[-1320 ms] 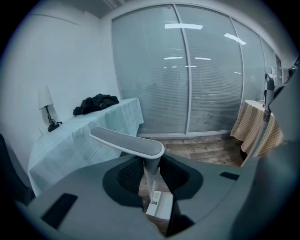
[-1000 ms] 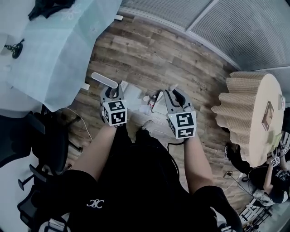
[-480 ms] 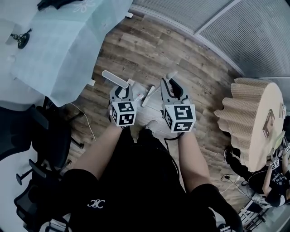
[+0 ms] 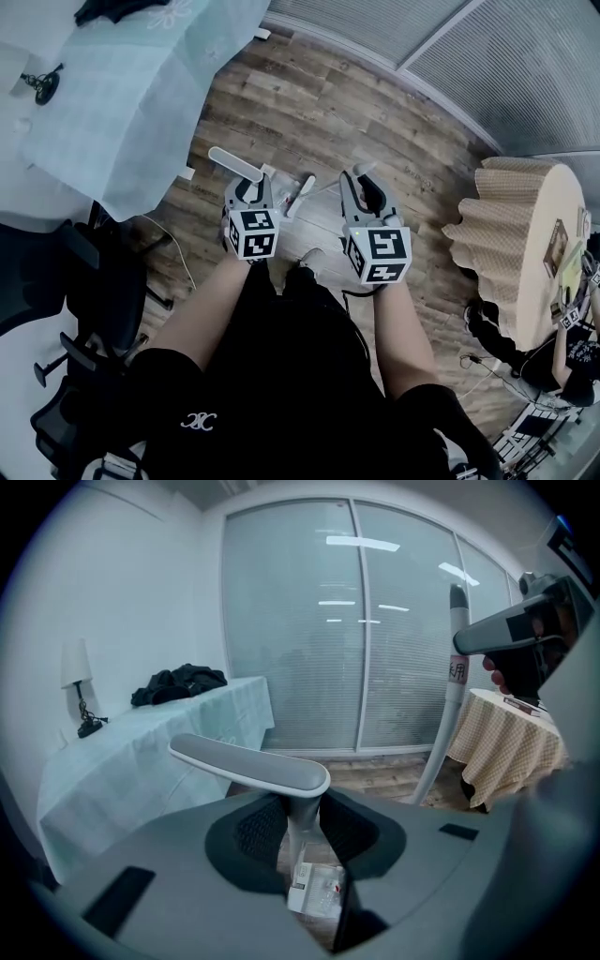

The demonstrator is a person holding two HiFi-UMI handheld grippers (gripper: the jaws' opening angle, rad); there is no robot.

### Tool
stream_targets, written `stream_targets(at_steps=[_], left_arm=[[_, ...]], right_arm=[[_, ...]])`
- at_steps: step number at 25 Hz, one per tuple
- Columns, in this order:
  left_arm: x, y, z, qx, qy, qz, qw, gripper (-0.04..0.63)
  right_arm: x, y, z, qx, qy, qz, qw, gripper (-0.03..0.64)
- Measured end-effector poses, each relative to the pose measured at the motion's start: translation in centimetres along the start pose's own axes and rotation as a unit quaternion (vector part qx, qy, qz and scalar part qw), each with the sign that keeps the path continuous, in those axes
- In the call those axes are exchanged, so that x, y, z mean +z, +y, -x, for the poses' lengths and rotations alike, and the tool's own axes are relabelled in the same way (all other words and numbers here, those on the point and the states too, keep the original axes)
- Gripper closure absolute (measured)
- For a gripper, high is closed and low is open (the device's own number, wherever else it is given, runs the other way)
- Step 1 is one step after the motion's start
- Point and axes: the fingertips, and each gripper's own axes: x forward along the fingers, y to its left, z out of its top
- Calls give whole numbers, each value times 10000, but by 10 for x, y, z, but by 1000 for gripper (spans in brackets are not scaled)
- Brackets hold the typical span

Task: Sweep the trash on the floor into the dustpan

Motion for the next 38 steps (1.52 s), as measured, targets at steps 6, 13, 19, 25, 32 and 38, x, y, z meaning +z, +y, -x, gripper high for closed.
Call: stream_targets(at_steps=[6,13,19,25,32,38], left_arm=[[2,-3,-3,2,-10,-67,10000,488],[6,-7,-5,5,-71,-136,9999,488],[8,-7,-5,-11,-103,-144,9998,488],[7,-5,-4,-85,-134,-147,9998,488],[2,-1,1,-144,-207,-120,9996,488],[1,7,2,-158,-184,-73,9997,488]], right_arm=[[-6,-19,38,-75,8,67,9999,518],[-31,-38,70,-246,298,271,9989,518],[-36,-28,66,-197,511,585,9968,518],[-41,6,41,41,596,670,9960,518],[-23,67,2,551,327,489,9967,518],[0,84,-12,711,55,125,9974,518]])
